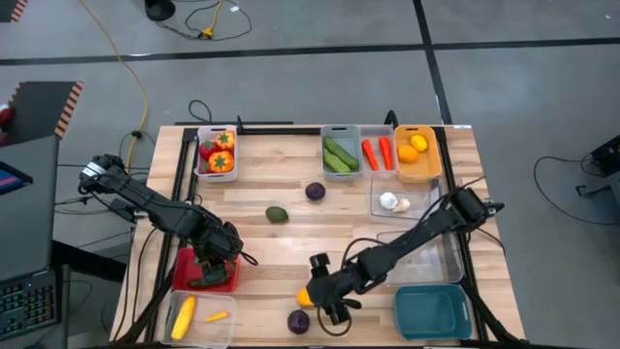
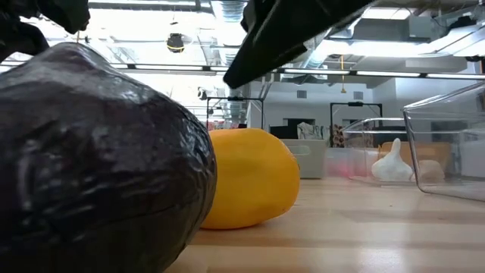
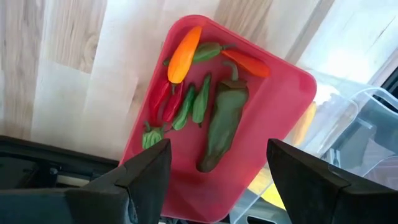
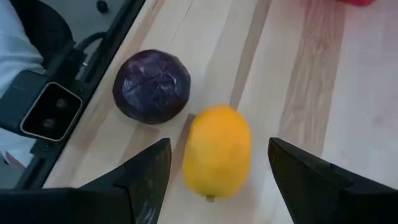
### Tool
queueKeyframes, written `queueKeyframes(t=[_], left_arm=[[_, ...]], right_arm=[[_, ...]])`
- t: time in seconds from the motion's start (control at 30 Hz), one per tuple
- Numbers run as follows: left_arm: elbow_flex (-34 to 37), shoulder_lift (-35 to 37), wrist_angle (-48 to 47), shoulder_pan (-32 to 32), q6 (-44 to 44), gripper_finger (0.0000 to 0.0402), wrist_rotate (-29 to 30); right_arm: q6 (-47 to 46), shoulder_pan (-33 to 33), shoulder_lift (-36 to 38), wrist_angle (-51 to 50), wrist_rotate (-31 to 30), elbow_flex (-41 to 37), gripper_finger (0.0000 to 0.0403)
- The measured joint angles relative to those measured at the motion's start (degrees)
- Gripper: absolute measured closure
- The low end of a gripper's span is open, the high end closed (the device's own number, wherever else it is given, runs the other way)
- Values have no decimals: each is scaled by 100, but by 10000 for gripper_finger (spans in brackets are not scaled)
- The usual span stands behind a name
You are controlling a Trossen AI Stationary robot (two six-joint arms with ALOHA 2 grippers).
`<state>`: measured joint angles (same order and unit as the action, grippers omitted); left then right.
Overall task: Sort produce into baskets
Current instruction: Put the yellow lemon into the yellow bin
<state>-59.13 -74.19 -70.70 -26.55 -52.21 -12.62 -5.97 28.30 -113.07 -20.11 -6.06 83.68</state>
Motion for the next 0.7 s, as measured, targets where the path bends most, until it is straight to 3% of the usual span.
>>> queueKeyframes(t=[0.7], left_arm=[[0, -2, 133, 0, -13, 151, 11]], right_arm=[[-39, 17, -653, 252, -7, 4, 108]])
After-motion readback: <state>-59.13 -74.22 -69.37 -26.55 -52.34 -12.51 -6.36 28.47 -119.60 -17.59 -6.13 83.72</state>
